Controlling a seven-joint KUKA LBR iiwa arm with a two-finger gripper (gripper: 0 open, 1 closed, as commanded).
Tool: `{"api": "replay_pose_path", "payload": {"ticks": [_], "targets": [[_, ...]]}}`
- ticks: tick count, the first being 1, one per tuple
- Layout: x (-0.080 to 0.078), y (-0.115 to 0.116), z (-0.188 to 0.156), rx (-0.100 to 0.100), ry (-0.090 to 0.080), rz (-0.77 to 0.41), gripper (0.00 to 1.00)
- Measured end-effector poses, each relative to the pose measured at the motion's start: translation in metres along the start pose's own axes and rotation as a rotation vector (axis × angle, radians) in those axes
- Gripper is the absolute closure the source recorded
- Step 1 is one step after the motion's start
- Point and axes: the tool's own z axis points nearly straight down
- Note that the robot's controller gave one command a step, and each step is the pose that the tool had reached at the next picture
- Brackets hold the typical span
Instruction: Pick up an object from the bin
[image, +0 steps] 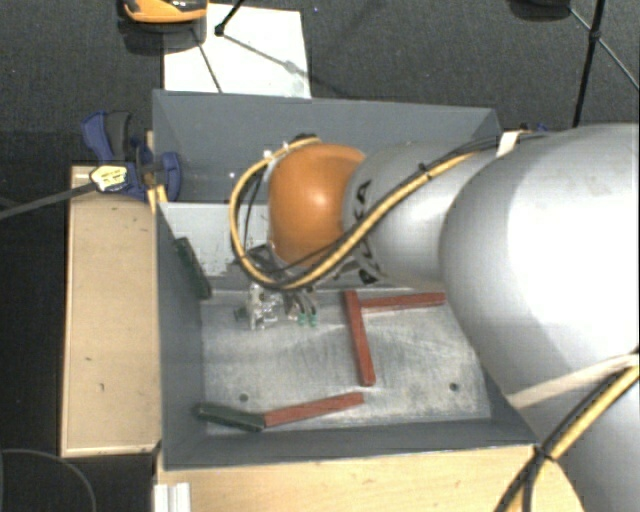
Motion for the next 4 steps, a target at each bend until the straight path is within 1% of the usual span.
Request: {"api": "replay_pose_path", "payload": {"ticks": [1, 2, 3, 4], "targets": [[0.010, -0.013, -0.035, 0.006, 0.018, -0.048, 1.00], [0.009, -0.023, -0.073, 0.004, 0.014, -0.105, 0.00], [0.009, -0.023, -0.073, 0.005, 0.015, -0.104, 0.00], [0.013, -0.020, 0.002, 0.003, 0.008, 0.003, 1.00]]}}
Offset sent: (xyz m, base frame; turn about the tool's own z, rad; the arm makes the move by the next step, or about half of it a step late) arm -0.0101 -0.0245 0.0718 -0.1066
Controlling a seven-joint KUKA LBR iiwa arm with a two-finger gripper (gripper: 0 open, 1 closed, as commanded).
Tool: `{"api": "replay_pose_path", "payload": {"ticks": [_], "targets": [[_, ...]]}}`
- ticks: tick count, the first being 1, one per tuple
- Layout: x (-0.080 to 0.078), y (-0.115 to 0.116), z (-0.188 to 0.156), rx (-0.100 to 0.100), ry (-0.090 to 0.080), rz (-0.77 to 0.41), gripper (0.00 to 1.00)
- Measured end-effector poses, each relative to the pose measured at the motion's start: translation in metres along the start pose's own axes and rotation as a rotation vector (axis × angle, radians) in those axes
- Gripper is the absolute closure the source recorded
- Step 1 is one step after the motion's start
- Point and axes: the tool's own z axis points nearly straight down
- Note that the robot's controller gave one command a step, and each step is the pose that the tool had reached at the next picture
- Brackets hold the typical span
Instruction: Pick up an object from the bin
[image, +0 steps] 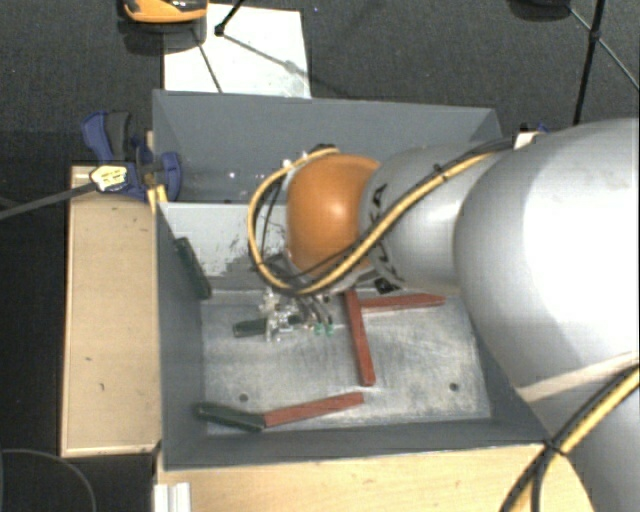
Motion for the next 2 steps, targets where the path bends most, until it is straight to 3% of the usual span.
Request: {"api": "replay_pose_path", "payload": {"ticks": [1, 2], "targets": [[0.000, 0.000, 0.000, 0.000, 0.000, 0.001, 1.00], [0.013, 0.005, -0.152, 0.003, 0.005, -0.023, 1.00]]}}
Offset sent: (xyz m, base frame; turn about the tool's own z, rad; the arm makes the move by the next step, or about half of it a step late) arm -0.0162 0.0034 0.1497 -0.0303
